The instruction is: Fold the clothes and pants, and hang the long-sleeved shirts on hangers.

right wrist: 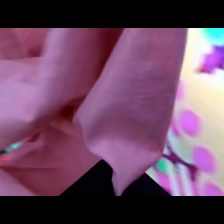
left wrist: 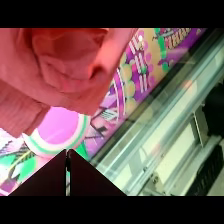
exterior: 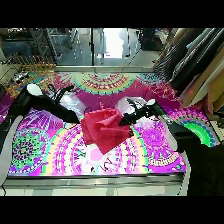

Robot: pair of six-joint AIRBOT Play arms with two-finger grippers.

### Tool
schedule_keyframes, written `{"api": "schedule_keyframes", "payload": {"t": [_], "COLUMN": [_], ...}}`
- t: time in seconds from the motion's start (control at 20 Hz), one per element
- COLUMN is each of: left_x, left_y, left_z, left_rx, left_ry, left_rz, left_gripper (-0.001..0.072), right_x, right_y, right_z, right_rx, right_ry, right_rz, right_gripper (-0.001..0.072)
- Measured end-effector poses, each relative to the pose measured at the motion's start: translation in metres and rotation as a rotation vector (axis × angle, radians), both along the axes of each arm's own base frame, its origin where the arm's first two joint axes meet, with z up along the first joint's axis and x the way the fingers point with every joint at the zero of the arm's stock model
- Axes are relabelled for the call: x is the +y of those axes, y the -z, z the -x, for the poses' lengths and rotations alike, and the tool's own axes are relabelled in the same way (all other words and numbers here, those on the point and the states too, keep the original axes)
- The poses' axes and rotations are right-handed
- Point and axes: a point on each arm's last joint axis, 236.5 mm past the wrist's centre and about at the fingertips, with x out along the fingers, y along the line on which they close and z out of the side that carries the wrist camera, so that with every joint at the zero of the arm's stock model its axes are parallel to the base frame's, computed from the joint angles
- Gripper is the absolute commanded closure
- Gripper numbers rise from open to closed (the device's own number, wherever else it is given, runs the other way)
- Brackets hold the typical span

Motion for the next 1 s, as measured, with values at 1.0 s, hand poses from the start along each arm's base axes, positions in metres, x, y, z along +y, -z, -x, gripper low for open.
{"api": "schedule_keyframes", "payload": {"t": [1.0], "left_x": [0.004], "left_y": [-0.043], "left_z": [0.047], "left_rx": [0.054], "left_ry": [0.050], "left_rz": [-0.013], "left_gripper": [0.0697], "right_x": [-0.463], "right_y": [-0.290], "right_z": [0.165], "right_rx": [-0.139], "right_ry": [1.279], "right_rz": [0.494], "right_gripper": [0.0697]}}
